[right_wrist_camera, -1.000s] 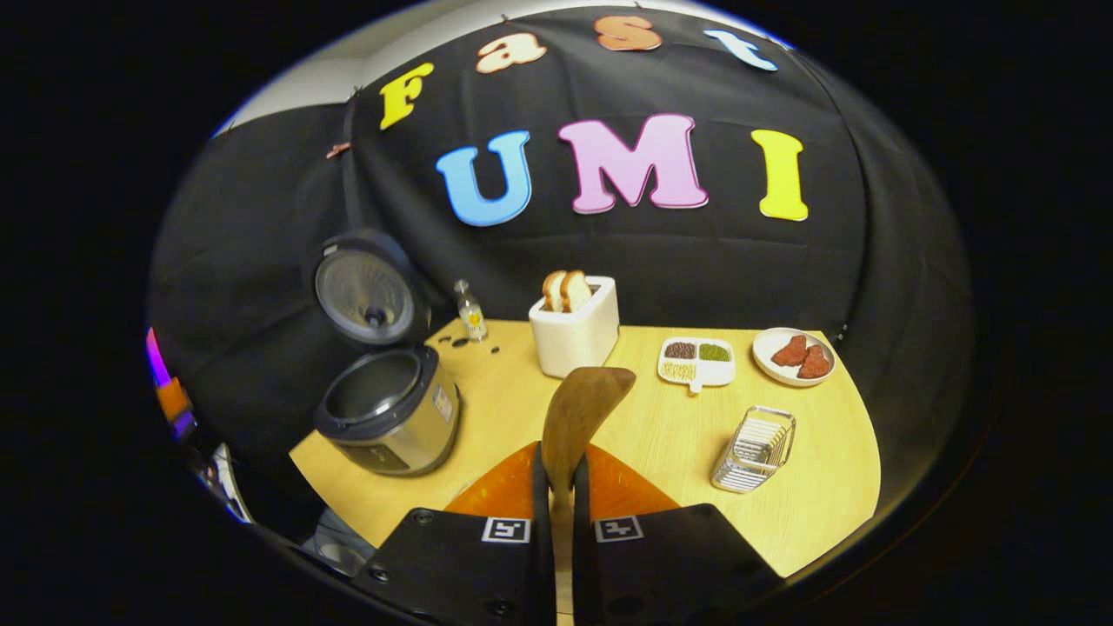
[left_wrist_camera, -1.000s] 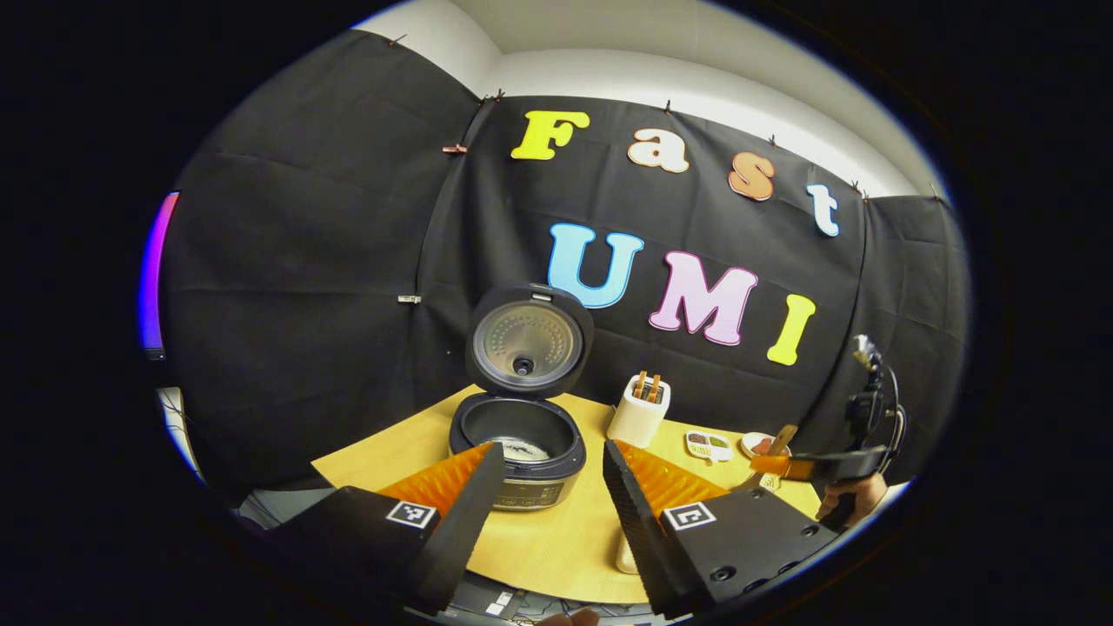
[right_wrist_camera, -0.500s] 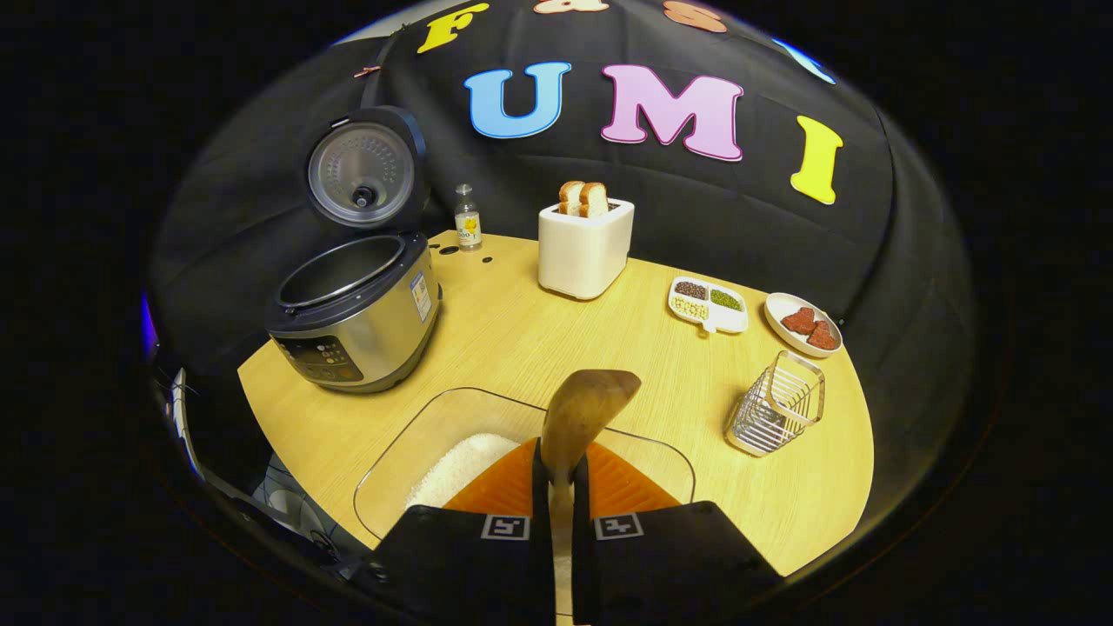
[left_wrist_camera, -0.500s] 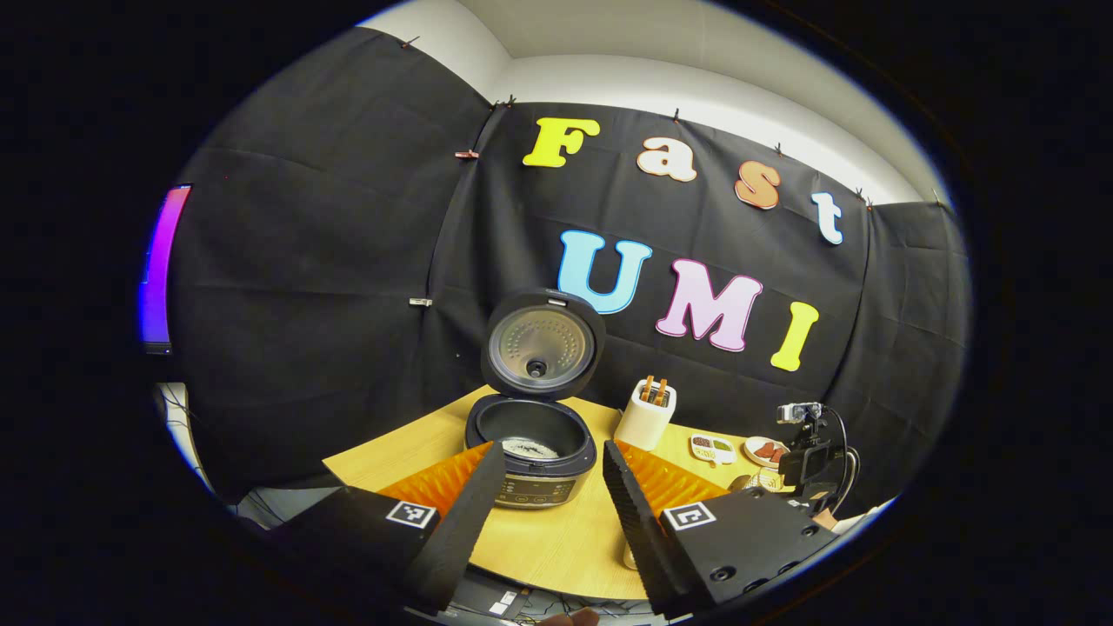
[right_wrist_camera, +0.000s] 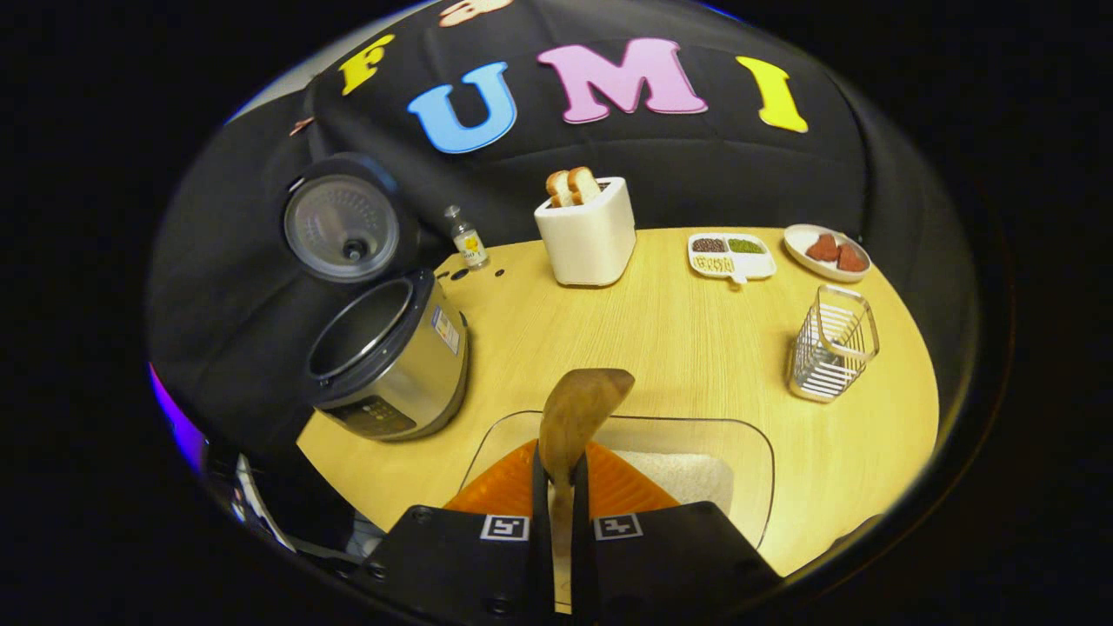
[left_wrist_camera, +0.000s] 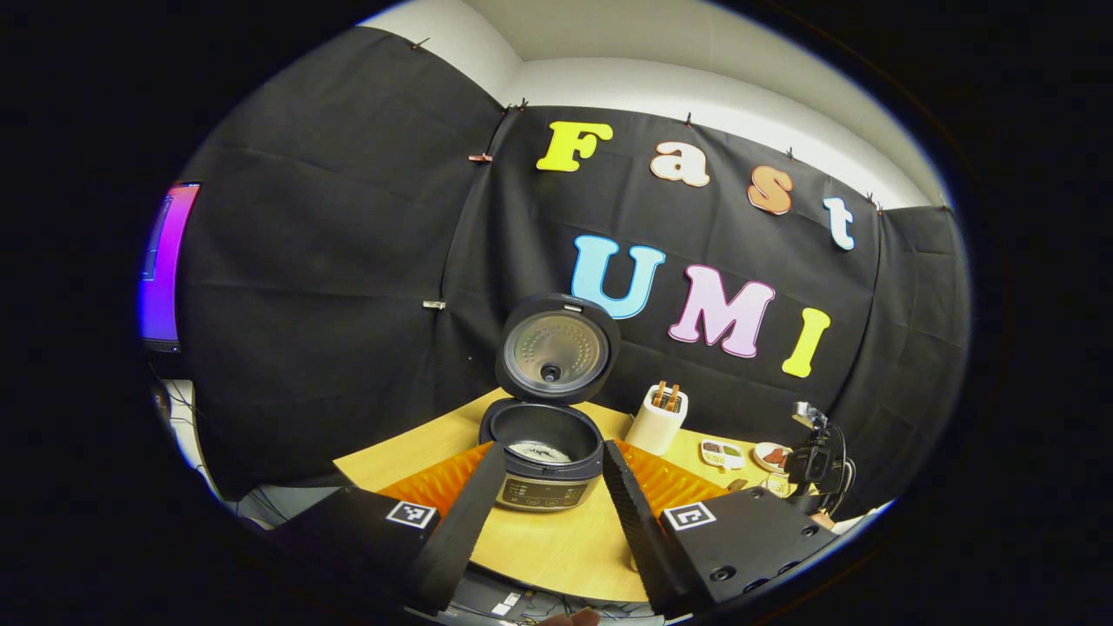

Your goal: Close the left gripper, press the button to open the rice cooker; take a wooden spoon from the chopstick holder with the right hand, scoop a spoonful of rice and pour it into the rice cooker, then put the wooden spoon back into the chopstick holder.

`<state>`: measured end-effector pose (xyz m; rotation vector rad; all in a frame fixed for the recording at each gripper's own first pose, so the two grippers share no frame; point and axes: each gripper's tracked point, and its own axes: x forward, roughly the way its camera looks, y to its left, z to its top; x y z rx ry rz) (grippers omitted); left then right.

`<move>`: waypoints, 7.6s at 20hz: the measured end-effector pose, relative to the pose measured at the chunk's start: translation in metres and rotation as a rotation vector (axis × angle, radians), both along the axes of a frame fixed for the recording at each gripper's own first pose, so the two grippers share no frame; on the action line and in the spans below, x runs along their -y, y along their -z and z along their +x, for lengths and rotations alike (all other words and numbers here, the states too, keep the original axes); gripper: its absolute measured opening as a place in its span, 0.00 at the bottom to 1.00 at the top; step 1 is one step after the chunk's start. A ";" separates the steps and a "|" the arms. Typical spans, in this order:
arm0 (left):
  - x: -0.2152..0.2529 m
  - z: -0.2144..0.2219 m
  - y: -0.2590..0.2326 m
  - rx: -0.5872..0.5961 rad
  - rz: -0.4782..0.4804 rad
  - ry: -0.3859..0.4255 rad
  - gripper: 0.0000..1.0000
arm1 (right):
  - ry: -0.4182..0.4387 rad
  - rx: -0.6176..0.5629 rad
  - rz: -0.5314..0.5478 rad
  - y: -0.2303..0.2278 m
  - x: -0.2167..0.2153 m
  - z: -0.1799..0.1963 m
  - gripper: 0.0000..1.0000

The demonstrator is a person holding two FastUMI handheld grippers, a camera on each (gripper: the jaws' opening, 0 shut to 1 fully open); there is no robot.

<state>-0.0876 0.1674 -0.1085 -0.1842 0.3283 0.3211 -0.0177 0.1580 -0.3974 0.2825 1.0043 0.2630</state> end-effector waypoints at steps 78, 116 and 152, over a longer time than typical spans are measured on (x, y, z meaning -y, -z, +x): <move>-0.013 0.010 -0.011 0.002 0.045 -0.047 0.80 | -0.073 0.360 0.188 -0.168 -0.037 0.160 0.12; 0.161 0.112 0.035 -0.205 0.140 0.039 0.80 | 0.397 0.000 0.049 0.044 0.320 0.153 0.23; -0.072 0.283 -0.034 0.148 0.129 0.151 0.80 | 0.304 0.116 -0.033 -0.129 0.070 0.000 0.98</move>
